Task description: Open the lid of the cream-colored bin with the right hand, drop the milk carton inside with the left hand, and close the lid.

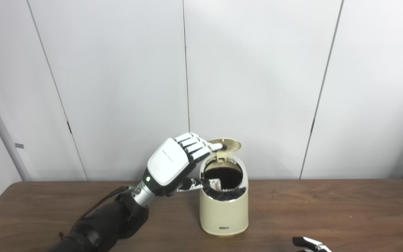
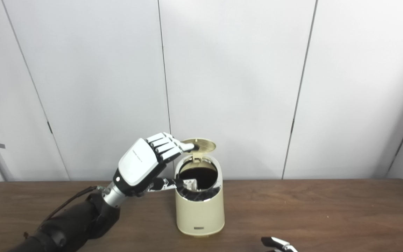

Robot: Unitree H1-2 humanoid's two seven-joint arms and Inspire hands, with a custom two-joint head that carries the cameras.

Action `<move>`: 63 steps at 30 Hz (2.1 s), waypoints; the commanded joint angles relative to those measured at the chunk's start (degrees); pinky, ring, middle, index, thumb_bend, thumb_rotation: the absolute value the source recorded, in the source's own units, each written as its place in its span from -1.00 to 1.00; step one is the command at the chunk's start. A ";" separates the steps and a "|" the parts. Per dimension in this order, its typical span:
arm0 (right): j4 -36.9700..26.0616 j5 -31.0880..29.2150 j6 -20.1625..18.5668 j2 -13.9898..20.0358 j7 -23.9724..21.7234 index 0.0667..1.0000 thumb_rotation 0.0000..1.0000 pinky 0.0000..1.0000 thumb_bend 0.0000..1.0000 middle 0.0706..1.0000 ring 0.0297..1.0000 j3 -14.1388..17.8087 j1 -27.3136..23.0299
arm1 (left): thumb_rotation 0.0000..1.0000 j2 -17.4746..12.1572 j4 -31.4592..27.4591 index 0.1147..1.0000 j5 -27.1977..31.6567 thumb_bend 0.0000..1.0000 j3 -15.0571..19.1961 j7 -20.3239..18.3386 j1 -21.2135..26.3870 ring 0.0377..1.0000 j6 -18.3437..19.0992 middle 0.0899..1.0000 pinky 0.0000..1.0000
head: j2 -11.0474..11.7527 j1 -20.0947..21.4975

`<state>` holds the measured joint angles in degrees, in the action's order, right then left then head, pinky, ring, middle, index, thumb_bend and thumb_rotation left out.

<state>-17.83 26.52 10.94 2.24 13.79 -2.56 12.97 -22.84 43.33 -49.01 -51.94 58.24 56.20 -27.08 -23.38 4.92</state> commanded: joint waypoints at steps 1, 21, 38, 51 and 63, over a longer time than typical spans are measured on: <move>-2.71 0.03 0.91 -1.81 0.41 0.35 -0.86 -0.01 -0.50 0.39 0.27 -0.50 7.71 | -0.69 -1.01 -1.92 0.84 1.65 0.82 0.99 -0.52 3.57 0.40 0.16 0.52 0.31 | -0.14 0.05; -0.98 -0.88 1.28 -0.93 0.37 0.35 -0.66 -0.02 -0.49 0.38 0.25 0.36 6.03 | 0.12 -3.93 -4.62 0.68 9.01 -0.02 -10.97 13.55 5.76 0.34 0.15 0.51 0.01 | 0.25 -0.74; 3.34 -1.37 3.67 0.87 1.02 0.37 -0.44 0.08 -0.50 0.38 0.33 2.89 -1.21 | 0.12 -7.40 -14.03 0.51 12.98 -0.09 -5.96 14.51 -0.09 0.29 0.15 0.41 0.03 | 2.12 -1.68; -1.99 4.51 -1.30 6.96 -2.71 0.46 -0.29 0.08 -0.38 0.50 0.39 5.53 -19.35 | 0.45 -6.04 -31.05 0.25 30.62 -0.46 11.87 -0.81 -18.39 0.26 0.17 0.28 0.06 | 2.56 -1.54; -3.12 6.33 -7.99 14.86 -15.82 0.71 0.66 0.32 0.12 0.74 0.65 2.57 -36.73 | -0.14 2.40 -38.97 0.39 31.16 -0.65 29.58 -20.27 -39.20 0.41 0.17 0.43 0.20 | 2.41 -2.24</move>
<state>-18.13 32.18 3.91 15.75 -0.79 0.07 -20.19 -20.78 6.17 -16.91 -23.96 38.93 15.89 -26.08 -21.01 2.64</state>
